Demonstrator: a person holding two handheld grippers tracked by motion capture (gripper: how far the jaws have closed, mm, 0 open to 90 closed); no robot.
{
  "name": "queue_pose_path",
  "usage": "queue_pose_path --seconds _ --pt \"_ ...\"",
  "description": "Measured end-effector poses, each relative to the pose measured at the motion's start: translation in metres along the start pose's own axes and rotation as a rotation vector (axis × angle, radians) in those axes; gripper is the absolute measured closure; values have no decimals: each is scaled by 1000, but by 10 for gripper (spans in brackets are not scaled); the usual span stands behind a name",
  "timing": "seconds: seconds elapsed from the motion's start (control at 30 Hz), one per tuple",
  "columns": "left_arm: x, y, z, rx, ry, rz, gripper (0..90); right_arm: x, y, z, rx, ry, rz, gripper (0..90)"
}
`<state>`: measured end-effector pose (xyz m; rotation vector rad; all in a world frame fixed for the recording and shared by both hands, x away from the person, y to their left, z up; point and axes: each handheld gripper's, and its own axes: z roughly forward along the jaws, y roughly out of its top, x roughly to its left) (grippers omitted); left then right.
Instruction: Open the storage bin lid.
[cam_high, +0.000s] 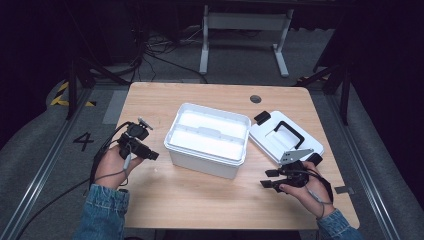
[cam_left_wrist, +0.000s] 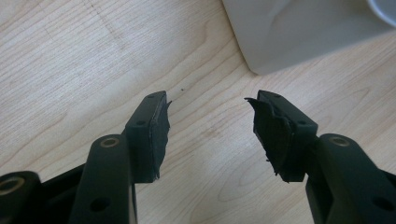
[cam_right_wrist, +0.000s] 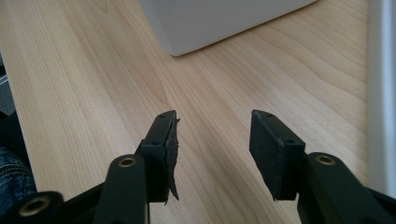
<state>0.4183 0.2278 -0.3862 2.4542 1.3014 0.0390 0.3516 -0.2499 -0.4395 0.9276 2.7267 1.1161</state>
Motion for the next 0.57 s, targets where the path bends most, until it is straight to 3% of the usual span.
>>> queue_pose_path --seconds 0.13,0.27,0.57 --pt "-1 1 0 5 -4 0 458 1 -6 11 -12 -1 -9 527" --pt "-1 1 1 8 0 4 458 0 -12 22 -27 -10 -50 516" --pt "-1 1 0 4 -5 -1 458 0 -17 31 -47 -21 -62 493"
